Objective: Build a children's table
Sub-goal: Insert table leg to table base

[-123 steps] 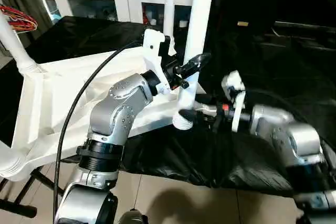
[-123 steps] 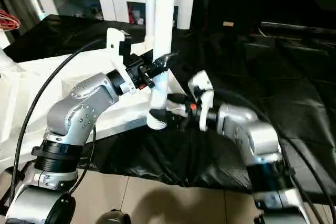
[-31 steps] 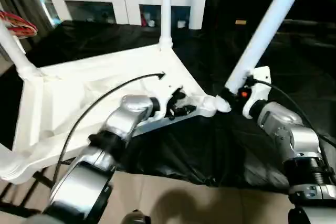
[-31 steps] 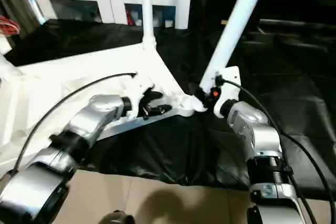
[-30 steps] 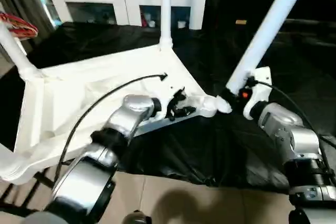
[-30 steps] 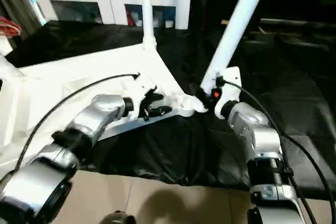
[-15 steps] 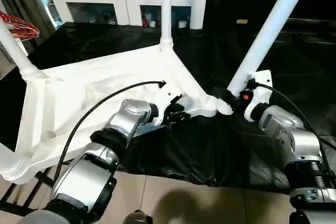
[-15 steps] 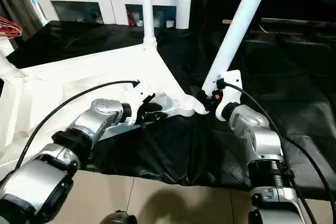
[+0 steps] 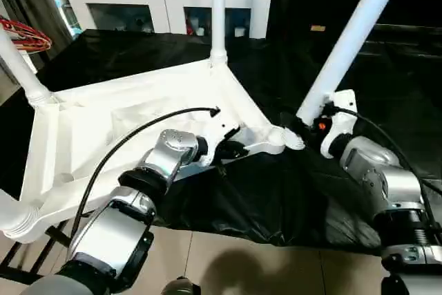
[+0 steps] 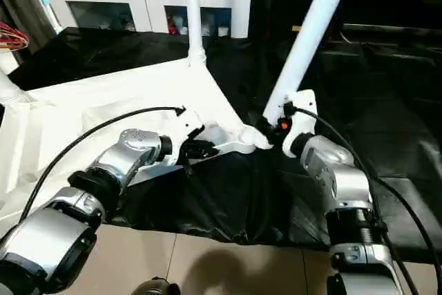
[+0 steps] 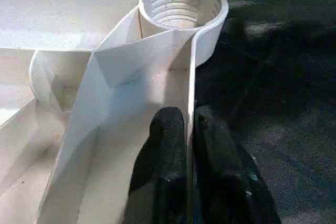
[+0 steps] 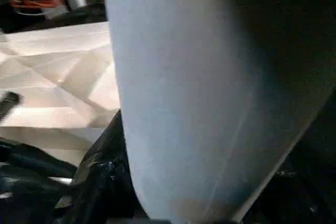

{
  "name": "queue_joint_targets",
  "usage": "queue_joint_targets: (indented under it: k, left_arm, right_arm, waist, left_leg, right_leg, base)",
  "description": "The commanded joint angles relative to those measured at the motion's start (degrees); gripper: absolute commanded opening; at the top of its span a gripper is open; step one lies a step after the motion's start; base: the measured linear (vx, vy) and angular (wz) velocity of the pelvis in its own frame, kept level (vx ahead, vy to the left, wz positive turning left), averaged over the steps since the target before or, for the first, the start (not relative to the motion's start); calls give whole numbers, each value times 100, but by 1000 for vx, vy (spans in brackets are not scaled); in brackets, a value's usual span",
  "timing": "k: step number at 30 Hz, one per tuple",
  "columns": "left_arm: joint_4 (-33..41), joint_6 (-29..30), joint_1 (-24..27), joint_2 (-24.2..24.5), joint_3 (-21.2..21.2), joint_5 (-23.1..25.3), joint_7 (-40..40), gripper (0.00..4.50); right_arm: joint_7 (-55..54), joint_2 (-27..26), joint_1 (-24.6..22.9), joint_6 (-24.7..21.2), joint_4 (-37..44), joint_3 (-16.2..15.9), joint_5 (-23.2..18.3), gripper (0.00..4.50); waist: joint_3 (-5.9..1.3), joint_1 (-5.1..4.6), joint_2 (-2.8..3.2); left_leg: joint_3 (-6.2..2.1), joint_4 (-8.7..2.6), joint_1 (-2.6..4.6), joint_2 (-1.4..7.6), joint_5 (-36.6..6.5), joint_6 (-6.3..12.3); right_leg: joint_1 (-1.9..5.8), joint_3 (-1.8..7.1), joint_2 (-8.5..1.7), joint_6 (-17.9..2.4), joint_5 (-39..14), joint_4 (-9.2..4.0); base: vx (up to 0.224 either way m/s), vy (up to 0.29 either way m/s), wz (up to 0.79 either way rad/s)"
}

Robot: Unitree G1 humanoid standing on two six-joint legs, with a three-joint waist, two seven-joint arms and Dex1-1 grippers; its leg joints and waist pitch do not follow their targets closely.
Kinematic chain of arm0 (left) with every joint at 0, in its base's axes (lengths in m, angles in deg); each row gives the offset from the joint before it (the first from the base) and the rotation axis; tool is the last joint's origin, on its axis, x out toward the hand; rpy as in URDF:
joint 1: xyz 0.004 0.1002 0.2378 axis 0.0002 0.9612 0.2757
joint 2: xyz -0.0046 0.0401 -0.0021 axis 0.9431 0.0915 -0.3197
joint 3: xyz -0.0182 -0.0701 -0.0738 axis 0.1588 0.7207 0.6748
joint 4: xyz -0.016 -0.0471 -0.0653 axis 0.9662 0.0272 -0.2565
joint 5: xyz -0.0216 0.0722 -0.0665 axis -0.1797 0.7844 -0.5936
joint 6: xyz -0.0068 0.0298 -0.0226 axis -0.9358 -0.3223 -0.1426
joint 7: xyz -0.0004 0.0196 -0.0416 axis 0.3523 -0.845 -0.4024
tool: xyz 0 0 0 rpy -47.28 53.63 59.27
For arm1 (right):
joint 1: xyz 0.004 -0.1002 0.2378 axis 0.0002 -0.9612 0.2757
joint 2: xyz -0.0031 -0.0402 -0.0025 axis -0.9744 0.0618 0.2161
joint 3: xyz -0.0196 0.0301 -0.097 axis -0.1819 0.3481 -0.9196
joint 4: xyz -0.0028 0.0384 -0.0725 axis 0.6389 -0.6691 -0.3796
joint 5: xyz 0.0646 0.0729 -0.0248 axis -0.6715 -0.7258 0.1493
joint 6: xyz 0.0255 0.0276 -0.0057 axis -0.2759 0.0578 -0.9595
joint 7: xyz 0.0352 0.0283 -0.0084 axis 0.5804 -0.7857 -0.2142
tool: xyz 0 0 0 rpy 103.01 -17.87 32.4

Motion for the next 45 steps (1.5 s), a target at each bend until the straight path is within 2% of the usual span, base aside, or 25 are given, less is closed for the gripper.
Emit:
queue_joint_targets:
  k: [1, 9, 12, 13, 16, 19, 23, 32, 37, 45]
  left_arm:
    - [-66, 73, 37, 68, 6, 85, 127, 13]
    - [259, -6, 320, 212, -150, 104, 853, 0]
    - [733, -221, 621, 368, -336, 78, 1415, 0]
    - [877, -269, 702, 426, -391, 95, 1505, 0]
    - [1200, -308, 869, 550, -439, 121, 1557, 0]
    - [1587, -236, 1038, 680, -395, 125, 1531, 0]
    - [1739, -170, 1106, 735, -330, 140, 1462, 0]
    - [2320, 26, 1295, 830, -364, -6, 1819, 0]
    - [2493, 132, 1337, 855, -378, -26, 1869, 0]
    - [2419, 264, 1264, 769, -215, 34, 1480, 0]
  right_arm:
    - [142, 45, 147, -89, 171, -20, -106, 195]
    - [716, 279, 147, -201, 256, -403, 34, 195]
    - [997, 365, 84, -307, 337, -595, 46, 195]
    - [1069, 397, 49, -331, 374, -655, 53, 195]
    - [1231, 462, -65, -405, 492, -790, 64, 195]
    - [1424, 526, -200, -524, 605, -939, 47, 195]
    - [1547, 551, -273, -645, 625, -1048, 49, 195]
    - [1340, 443, -184, -477, 309, -987, 169, 195]
    - [1324, 374, -127, -447, 134, -954, 164, 195]
    - [1395, 258, -611, -457, 169, -703, -155, 195]
  waist:
    - [-461, 12, -124]
    - [-449, 25, -133]
    - [-439, 27, -140]
    - [-432, 24, -124]
    - [-426, 36, -111]
    - [-425, 35, -116]
    - [-416, 22, -123]
    - [-426, 2, -99]
    - [-418, -27, -99]
    - [-422, -8, -127]
  left_leg:
    - [-77, -389, 122, 194, -1325, 214]
    - [-73, -394, 117, 213, -1261, 255]
    - [-75, -412, 128, 234, -1378, 215]
    - [-71, -422, 135, 241, -1420, 207]
    - [-86, -446, 160, 261, -1620, 111]
    - [-97, -466, 147, 259, -1696, 45]
    - [-83, -459, 136, 241, -1663, 59]
    - [-78, -455, 138, 246, -1593, 31]
    - [-84, -471, 144, 242, -1694, 1]
    - [-76, -466, 144, 245, -1658, 52]
  right_leg:
    - [326, 196, -363, -1149, -1350, -425]
    - [324, 199, -376, -1189, -1377, -415]
    - [303, 207, -385, -1134, -1603, -438]
    - [285, 213, -373, -1120, -1659, -440]
    - [268, 223, -386, -1052, -1876, -449]
    - [272, 225, -388, -997, -1895, -445]
    - [261, 230, -387, -952, -1972, -461]
    - [257, 235, -380, -1051, -1737, -434]
    - [253, 230, -370, -1004, -1868, -451]
    - [254, 234, -382, -996, -1840, -466]
  base:
    - [0, 0, 0]
    - [0, 0, 0]
    - [0, 0, 0]
    - [0, 0, 0]
    - [0, 0, 0]
    - [0, 0, 0]
    - [0, 0, 0]
    - [0, 0, 0]
    - [0, 0, 0]
    - [0, 0, 0]
